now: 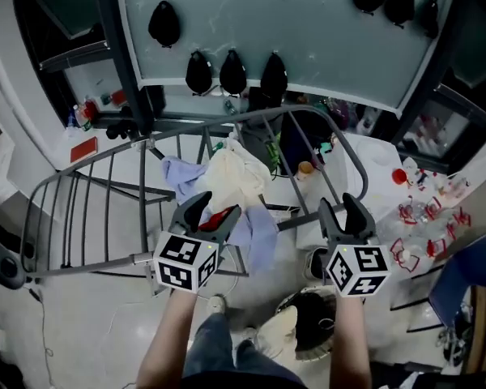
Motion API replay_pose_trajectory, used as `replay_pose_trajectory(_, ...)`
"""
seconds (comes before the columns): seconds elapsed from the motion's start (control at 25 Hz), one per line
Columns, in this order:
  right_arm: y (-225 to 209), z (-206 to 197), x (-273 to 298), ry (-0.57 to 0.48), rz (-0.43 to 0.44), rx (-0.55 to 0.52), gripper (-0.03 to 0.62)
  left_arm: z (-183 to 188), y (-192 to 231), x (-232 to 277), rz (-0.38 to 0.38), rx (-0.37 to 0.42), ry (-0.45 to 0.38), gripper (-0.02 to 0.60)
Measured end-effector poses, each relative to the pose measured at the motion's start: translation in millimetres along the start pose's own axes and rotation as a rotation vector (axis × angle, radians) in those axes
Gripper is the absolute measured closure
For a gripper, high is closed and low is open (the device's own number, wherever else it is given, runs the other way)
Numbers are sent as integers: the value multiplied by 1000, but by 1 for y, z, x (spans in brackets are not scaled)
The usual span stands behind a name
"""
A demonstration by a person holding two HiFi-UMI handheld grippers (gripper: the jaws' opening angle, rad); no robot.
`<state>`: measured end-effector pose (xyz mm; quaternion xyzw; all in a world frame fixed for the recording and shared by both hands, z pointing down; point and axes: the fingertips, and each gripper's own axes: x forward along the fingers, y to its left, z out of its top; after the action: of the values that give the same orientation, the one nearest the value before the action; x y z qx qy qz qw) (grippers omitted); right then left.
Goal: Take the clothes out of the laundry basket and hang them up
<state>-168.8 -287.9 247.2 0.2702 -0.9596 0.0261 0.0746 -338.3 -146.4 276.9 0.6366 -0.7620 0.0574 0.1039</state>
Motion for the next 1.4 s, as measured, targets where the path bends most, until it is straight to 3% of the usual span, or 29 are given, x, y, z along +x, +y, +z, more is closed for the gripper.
replay_pose_trajectory(0.28, -87, -47, -101, 29, -201, 76, 396, -26, -126, 34, -198, 45, 60, 319)
replay_pose_trajectory(0.56, -120, -86, -181, 50, -395, 128, 396, -39, -226, 48, -442, 98, 64, 319)
replay_pose_trajectory(0.88, -95, -131, -262, 82, -599, 188, 396, -94, -287, 22, -679, 153, 158, 319)
replay_pose_trajectory(1.0, -77, -157, -290, 116, -654, 185, 396, -117, -308, 5, -765, 176, 158, 319)
replay_pose_trajectory(1.16, -58, -206, -317, 180, -715, 182, 396, -165, -334, -8, -868, 219, 198, 319)
replay_pose_trajectory(1.4, -39, -301, -341, 274, -751, 260, 396, -248, -369, -15, -962, 267, 303, 319)
